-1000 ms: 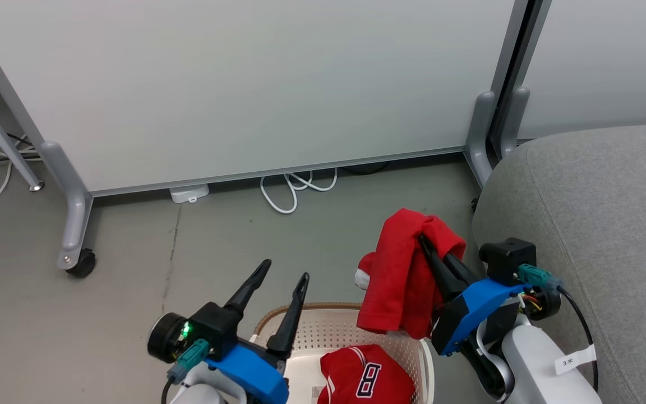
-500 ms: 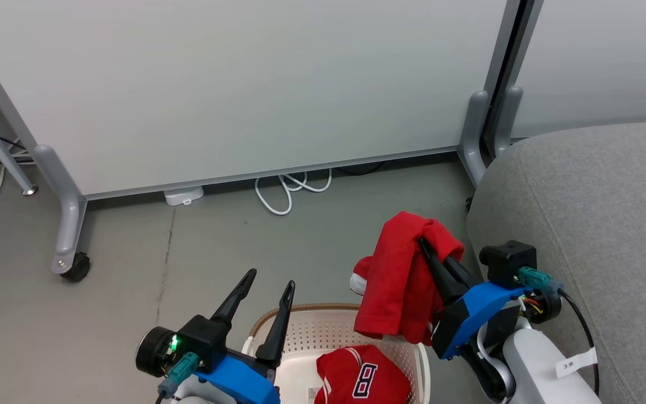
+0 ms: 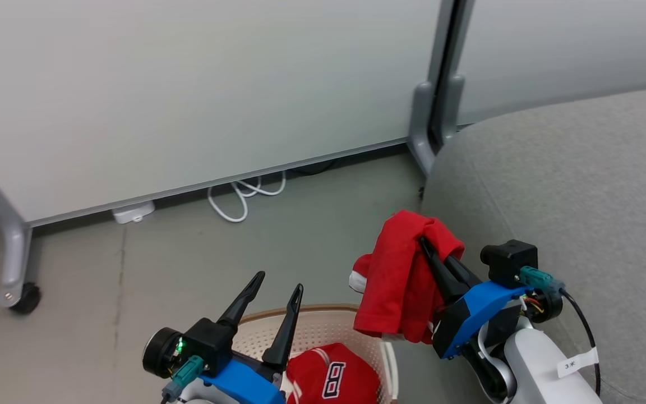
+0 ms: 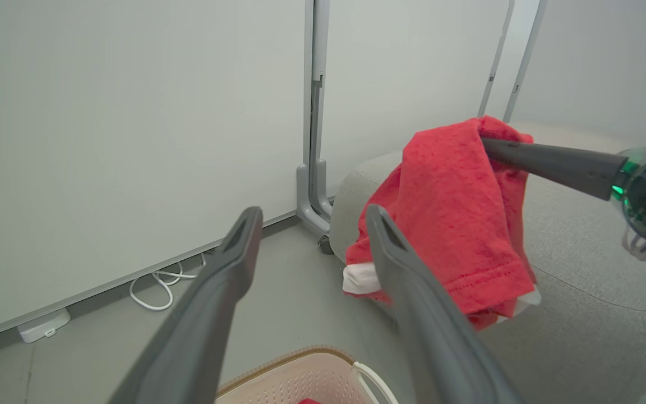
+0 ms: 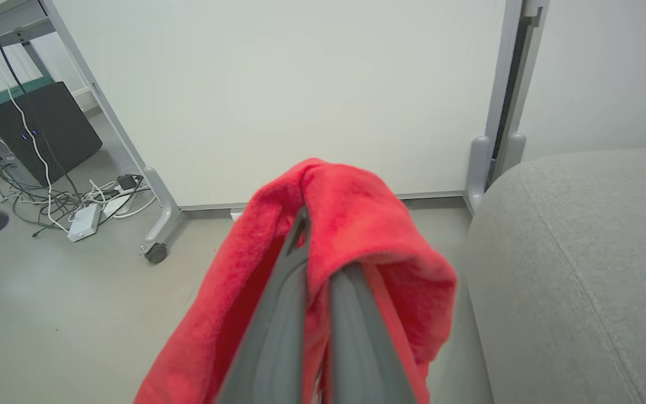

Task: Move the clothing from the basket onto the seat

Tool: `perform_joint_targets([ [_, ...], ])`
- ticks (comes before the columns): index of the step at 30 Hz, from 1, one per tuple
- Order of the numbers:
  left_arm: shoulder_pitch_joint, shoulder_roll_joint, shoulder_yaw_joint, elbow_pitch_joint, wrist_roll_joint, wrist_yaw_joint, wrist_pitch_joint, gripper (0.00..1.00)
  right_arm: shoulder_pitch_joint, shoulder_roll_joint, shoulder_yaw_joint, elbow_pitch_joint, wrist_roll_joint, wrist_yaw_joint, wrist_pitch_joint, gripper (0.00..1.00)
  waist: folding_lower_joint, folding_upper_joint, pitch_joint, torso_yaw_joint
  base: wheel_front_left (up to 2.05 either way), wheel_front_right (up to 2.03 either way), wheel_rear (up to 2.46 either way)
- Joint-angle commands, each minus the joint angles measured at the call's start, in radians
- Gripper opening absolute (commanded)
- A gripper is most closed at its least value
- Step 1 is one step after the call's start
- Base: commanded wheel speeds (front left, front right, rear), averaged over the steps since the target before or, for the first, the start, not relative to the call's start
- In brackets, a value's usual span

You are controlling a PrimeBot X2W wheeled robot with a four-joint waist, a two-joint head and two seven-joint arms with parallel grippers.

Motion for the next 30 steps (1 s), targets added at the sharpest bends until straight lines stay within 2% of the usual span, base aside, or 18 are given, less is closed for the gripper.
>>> perform_joint_targets([
  [1,0.000,0.000,0.006,-0.008,-0.002,-0.002,-0.005,1.00,0.008,-0.003,0.001,-0.006,-0.002,0.000,-0.001,0.00,0.0000,0.0000,0.006,-0.047,0.00,0.00,0.00],
  [9,-0.015,-0.001,0.003,-0.027,0.005,-0.002,-0.005,1.00,0.004,-0.003,-0.007,-0.019,-0.009,0.000,0.002,0.00,0.0000,0.0000,0.033,-0.194,0.00,0.00,0.00],
  [18,-0.019,0.006,-0.004,-0.031,0.000,-0.002,-0.005,1.00,0.018,-0.003,-0.021,-0.033,-0.015,0.000,-0.003,0.00,0.0000,0.0000,0.052,-0.328,0.00,0.00,0.00],
  [26,-0.017,0.008,-0.001,-0.036,0.005,-0.002,-0.005,1.00,0.032,-0.003,-0.022,-0.042,-0.008,0.000,-0.005,0.00,0.0000,0.0000,0.061,-0.409,0.00,0.00,0.00],
  [30,-0.018,0.004,-0.014,-0.032,0.006,-0.002,-0.005,1.00,0.039,-0.003,-0.034,-0.046,-0.017,0.000,-0.004,0.00,0.0000,0.0000,0.062,-0.422,0.00,0.00,0.00],
])
